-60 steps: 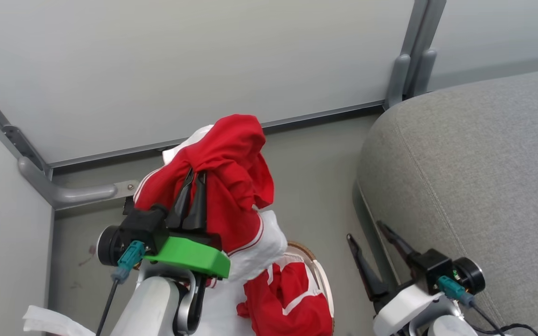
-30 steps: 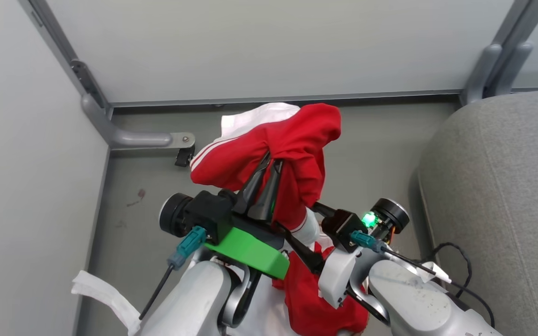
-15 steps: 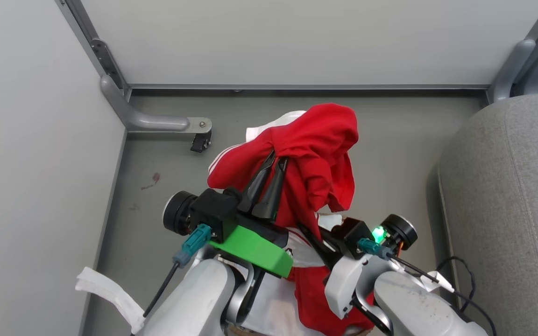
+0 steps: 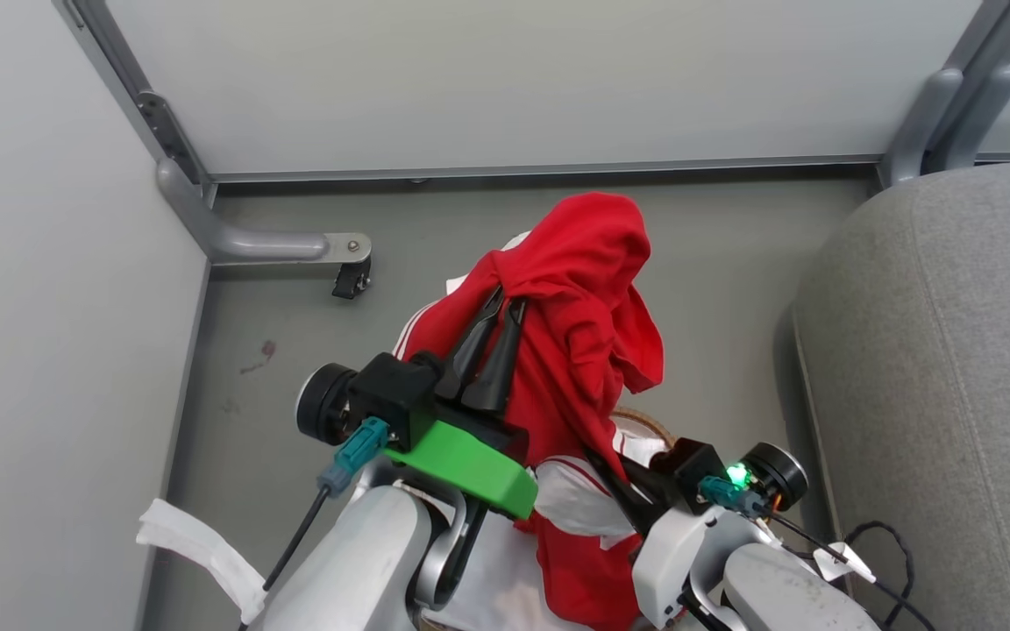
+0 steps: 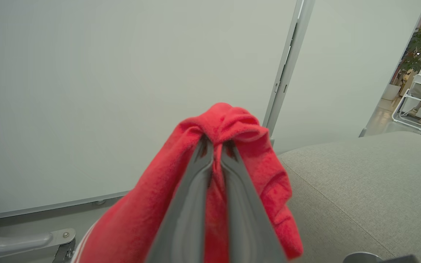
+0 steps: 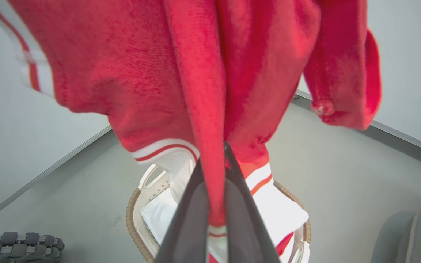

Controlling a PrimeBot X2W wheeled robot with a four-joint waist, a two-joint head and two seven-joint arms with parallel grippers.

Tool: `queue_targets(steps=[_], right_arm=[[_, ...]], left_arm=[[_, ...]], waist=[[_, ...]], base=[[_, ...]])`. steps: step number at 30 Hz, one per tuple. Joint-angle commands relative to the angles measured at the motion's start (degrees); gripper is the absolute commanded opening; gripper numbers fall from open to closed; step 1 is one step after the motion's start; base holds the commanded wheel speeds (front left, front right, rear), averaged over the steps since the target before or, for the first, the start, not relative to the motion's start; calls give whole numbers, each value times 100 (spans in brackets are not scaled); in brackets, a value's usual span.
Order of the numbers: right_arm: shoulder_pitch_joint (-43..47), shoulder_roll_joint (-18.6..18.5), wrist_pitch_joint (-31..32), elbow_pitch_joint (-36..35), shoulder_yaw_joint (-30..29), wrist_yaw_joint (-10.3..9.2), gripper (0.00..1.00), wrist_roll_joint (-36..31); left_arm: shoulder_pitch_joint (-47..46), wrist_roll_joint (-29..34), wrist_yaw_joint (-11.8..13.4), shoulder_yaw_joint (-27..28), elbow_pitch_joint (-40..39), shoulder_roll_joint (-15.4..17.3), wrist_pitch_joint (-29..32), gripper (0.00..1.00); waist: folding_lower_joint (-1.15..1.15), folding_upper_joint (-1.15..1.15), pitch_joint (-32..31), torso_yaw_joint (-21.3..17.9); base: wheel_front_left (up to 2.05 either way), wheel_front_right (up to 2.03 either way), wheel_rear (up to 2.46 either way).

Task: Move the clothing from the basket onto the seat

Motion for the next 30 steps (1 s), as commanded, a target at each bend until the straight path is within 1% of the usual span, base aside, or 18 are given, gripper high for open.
queue_targets(steps=[1, 4, 5, 6, 7, 9, 11, 15, 19, 25, 30], right_arm=[[199, -86, 16, 48, -66, -7, 0, 3], [285, -62, 14, -101, -272, -7, 0, -74], [311, -61, 14, -161, -333, -7, 0, -102], [334, -57, 13, -257, -396, -7, 0, -151], [359, -55, 10, -355, -464, -7, 0, -191], [435, -48, 9, -603, -609, -7, 0, -276], [566, -19, 7, -1059, -840, -7, 0, -411], [737, -20, 2, -1642, -1165, -7, 0, -530], [868, -10, 3, -2071, -1427, -7, 0, -559], [959, 19, 3, -2518, -1786, -6, 0, -548], [979, 66, 3, -2654, -2081, -6, 0, -471]], left_arm=[[-12, 10, -5, 96, -57, 7, -55, 0], [55, 108, -20, 143, 51, 10, -55, 0], [71, 133, -15, 173, 71, 10, -54, 2], [91, 167, -6, 221, 89, 11, -53, 50], [124, 157, -28, 240, 128, 9, -50, 100], [194, 179, -47, 309, 195, 11, -40, 100], [305, 249, -73, 461, 349, 11, -32, 100], [385, 389, -146, 613, 503, 10, -32, 100], [486, 607, -213, 747, 619, 11, -32, 100], [646, 820, -314, 980, 687, 13, -32, 100], [766, 914, -391, 1126, 666, 14, -32, 100]], waist=[[0, 0, -39, -87], [0, 0, -86, -251], [0, 0, -99, -305], [0, 0, -118, -393], [0, 0, -132, -464], [0, 0, -169, -661], [0, 0, -227, -1035], [0, 0, -246, -1531], [0, 0, -246, -2046], [0, 0, -192, -2778], [0, 0, -163, -3274]], base=[[0, 0, 0], [0, 0, 0], [0, 0, 0], [0, 0, 0], [0, 0, 0], [0, 0, 0], [0, 0, 0], [0, 0, 0], [0, 0, 0], [0, 0, 0], [0, 0, 0]])
